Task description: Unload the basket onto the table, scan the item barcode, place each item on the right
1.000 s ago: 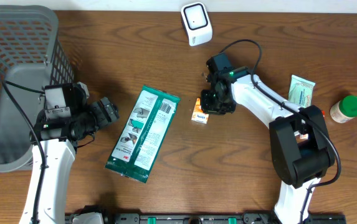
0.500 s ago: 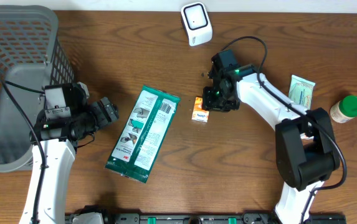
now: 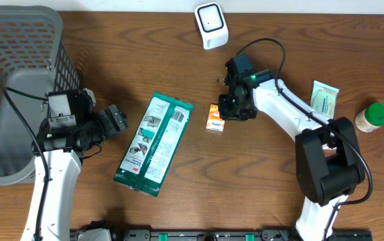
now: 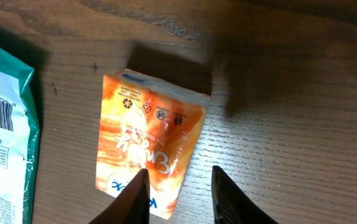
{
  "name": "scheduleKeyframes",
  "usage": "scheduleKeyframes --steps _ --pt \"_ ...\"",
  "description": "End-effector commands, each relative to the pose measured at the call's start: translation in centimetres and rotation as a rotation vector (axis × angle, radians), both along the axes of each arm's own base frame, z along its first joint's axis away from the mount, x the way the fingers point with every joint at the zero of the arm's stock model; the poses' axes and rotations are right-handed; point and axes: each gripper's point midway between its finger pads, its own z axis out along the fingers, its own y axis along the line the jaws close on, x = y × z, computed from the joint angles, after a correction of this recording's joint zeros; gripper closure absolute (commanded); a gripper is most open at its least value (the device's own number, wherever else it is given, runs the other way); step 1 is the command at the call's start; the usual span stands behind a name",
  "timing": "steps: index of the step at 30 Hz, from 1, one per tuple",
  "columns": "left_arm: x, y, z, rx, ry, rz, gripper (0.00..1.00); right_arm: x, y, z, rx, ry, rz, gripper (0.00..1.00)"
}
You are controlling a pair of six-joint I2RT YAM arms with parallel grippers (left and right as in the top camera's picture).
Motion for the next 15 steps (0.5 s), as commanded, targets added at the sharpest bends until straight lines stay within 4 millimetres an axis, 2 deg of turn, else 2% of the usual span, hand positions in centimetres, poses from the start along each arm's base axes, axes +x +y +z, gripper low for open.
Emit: scheduleKeyframes --steps 1,8,15 --pt "0.1 0.5 0.0 0.005 0.005 0.026 0.07 0.2 -0.1 0.6 -0.013 -0.029 0.005 0.73" --pt "0.1 0.5 0.0 0.006 0.005 0.026 0.07 0.4 -0.1 0.3 -0.011 -0.041 0.004 0.79" --pt "0.1 0.5 0.0 0.005 0.005 0.026 0.07 -0.2 -0.2 -2.0 0.006 -0.047 -0.031 0.81"
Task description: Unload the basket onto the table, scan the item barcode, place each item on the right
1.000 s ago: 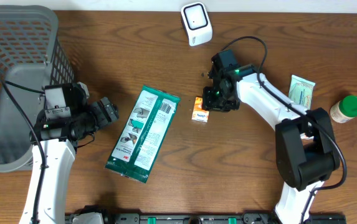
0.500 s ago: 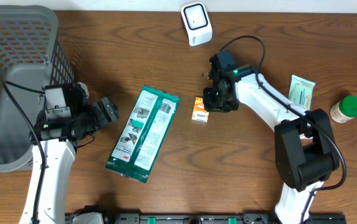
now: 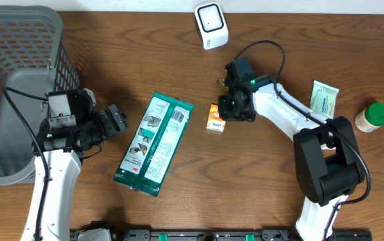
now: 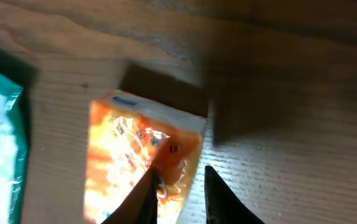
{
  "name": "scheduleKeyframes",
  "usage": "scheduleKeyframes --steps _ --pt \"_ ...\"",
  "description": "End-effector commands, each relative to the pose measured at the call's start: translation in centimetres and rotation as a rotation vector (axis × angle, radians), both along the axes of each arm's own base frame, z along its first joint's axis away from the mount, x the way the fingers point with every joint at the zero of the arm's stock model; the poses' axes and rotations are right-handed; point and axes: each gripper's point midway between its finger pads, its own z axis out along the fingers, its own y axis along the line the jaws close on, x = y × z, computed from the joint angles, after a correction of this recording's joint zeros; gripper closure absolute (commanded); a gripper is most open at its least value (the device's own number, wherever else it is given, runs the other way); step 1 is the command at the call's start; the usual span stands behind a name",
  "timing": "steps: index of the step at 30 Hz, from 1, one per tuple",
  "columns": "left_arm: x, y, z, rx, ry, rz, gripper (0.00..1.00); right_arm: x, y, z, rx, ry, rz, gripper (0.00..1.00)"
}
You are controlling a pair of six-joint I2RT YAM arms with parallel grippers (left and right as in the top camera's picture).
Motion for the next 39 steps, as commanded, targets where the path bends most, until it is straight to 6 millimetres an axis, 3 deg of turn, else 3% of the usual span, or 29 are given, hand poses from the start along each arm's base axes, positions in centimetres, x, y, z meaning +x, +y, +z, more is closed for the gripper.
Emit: scheduleKeyframes --steps 1,6,11,13,16,21,28,30,35,39 --pt "0.1 0.5 0.0 0.005 0.005 0.026 0.07 -0.8 -0.1 -0.9 0.008 0.000 -0.023 0.82" --pt "0.1 0.5 0.0 0.005 0.005 0.026 0.07 -1.0 -0.4 -1.9 0.011 -0.014 -0.025 0.92" --pt "0.1 0.5 0.0 0.006 0.005 0.026 0.07 0.5 -0.9 -0.6 0.030 -0.055 -0.051 0.96" --pt "0.1 0.5 0.0 0.006 0.005 0.026 0.07 1.1 -1.1 0.4 0.046 -0.072 -0.062 0.93" --pt "0.1 0.5 0.0 0.005 0.005 0.026 0.07 1.3 -1.5 1.8 0.074 -0.083 -0.075 0.79" --pt "0.1 0.5 0.0 0.005 0.005 0.026 0.07 -0.8 -1.8 0.9 0.037 -0.006 -0.065 0.69" --pt "0.1 0.5 0.0 0.005 0.005 0.026 0.07 -2.5 -0.8 -1.0 0.034 0.021 -0.088 0.69" --pt "0.1 0.5 0.0 0.006 0.005 0.026 0.07 -2.9 -0.6 -1.6 0.041 0.028 -0.118 0.71" --pt "0.1 0.5 0.0 0.005 0.005 0.026 0.07 -3.0 -0.6 -2.1 0.047 0.022 -0.128 0.99" --pt "0.1 0.5 0.0 0.005 0.005 0.026 0.07 -2.4 -0.6 -1.6 0.057 -0.001 -0.126 0.99"
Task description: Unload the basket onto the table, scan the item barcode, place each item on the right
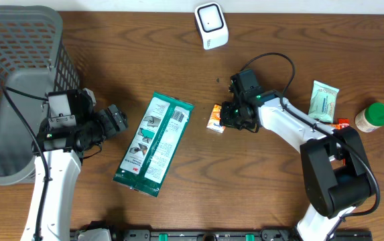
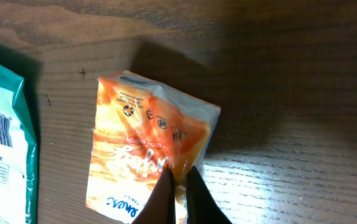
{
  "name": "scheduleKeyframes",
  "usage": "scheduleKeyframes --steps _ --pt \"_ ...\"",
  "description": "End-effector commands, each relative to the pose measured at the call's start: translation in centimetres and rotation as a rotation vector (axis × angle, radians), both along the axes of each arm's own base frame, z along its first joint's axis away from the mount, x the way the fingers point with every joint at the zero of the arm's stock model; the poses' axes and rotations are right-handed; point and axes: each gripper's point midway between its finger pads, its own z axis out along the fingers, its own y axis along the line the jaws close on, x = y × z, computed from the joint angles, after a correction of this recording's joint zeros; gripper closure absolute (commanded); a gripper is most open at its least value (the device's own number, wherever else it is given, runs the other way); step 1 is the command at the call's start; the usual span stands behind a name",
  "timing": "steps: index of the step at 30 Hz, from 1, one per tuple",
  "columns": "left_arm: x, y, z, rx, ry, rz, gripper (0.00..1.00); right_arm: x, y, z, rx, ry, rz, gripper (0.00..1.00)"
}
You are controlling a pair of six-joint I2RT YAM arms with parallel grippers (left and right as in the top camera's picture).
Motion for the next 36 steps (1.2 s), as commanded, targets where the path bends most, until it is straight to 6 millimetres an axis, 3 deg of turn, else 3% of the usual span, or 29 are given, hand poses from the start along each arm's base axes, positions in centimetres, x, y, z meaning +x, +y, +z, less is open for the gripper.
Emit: scheduleKeyframes --steps 1,4,8,17,26,28,31,33,36 --pt "0.1 0.5 0.0 0.006 0.005 0.026 0.07 -0.6 -0.7 -0.7 -0.028 0.017 0.000 0.99" --pt "0.1 0.5 0.0 0.006 0.005 0.026 0.07 0.6 -1.1 1.9 0.005 -0.047 0.036 0.99" --pt "0.1 0.5 0.0 0.005 0.005 0.026 0.07 1.3 -1.7 7.4 0.009 -0.167 0.148 0.99" --pt "0.1 0.5 0.0 0.006 0.005 0.026 0.07 0.7 -6.6 18.8 -0.231 -0.249 0.079 0.99" --pt "0.1 0.5 0.0 0.006 0.005 0.026 0.07 1.1 -7.3 29.9 -0.234 -0.405 0.048 0.99" --pt "0.1 0.5 0.0 0.006 0.005 0.026 0.07 1.0 -7.4 31.0 -0.229 -0.426 0.046 0.96" --pt "0.1 0.5 0.0 0.005 0.005 0.026 0.07 0.8 -7.4 30.9 -0.248 -0.426 0.086 0.60" --pt "0.1 0.5 0.0 0.006 0.005 0.026 0.07 0.6 -7.8 30.0 -0.264 -0.394 0.098 0.45" --pt "0.1 0.5 0.0 0.005 0.005 0.026 0.07 0.1 -8.3 27.6 -0.267 -0.316 0.100 0.45"
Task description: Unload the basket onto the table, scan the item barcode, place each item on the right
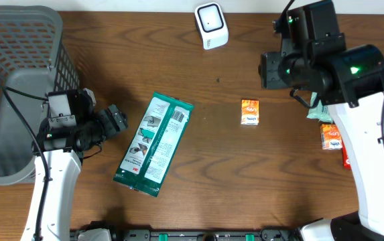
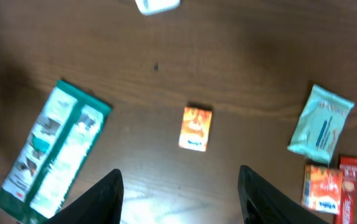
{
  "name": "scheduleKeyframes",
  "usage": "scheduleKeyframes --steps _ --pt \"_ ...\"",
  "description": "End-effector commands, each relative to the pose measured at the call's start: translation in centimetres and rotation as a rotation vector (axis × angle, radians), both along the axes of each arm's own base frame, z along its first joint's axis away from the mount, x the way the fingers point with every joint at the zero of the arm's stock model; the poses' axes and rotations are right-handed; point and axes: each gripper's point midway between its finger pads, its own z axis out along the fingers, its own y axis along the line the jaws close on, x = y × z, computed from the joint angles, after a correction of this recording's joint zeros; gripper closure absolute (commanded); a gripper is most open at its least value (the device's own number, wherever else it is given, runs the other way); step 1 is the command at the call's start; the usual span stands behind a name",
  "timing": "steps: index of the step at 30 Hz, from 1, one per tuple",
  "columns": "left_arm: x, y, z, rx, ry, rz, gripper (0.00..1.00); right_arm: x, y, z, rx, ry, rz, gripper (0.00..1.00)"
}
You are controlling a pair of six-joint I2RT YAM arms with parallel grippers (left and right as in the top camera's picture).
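Note:
A small orange packet point(image 1: 249, 112) lies flat on the wooden table point(image 1: 198, 194), also seen from high up in the right wrist view point(image 2: 196, 128). The white scanner point(image 1: 210, 25) stands at the table's back edge, its lower edge showing at the top of the right wrist view point(image 2: 157, 6). My right gripper point(image 2: 184, 199) is open and empty, raised well above the table, with the packet lying free far below it. My left gripper point(image 1: 114, 120) rests by the basket, beside a long green pack point(image 1: 153, 144).
A grey mesh basket point(image 1: 17, 80) fills the left side. On the right lie a teal packet point(image 2: 321, 127), another orange packet point(image 2: 321, 186) and a red one point(image 2: 347, 190). The raised right arm point(image 1: 326, 60) covers part of that corner from overhead.
My right gripper was shut on the orange packet at table level. Now it is open and high above the table, and the packet lies free, further right than before.
My right gripper stood open around the near edge of the orange packet, next to the green pack. Its fingers then stood closer together, and later were shut on the packet. Now the packet lies let go, to the right, with the arm raised. The left arm stayed still.

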Motion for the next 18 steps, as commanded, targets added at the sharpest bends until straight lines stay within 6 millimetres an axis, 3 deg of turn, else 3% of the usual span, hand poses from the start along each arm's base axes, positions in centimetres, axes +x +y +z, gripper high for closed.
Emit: scheduleKeyframes --steps 1,8,12,15,18 --pt "0.1 0.5 0.0 0.005 0.005 0.027 0.07 -0.3 -1.0 -3.3 -0.028 0.097 -0.011 0.45" --pt "0.1 0.5 0.0 0.005 0.005 0.026 0.07 -1.6 -1.9 -11.6 -0.008 0.289 -0.035 0.43" --pt "0.1 0.5 0.0 0.005 0.005 0.027 0.07 -1.8 -1.8 -16.7 0.048 0.336 -0.035 0.50" --pt "0.1 0.5 0.0 0.005 0.005 0.027 0.07 -1.7 -1.4 -19.5 0.099 0.340 -0.037 0.63" --pt "0.1 0.5 0.0 0.005 0.005 0.027 0.07 -1.4 -1.9 -21.7 0.122 0.326 -0.091 0.65"
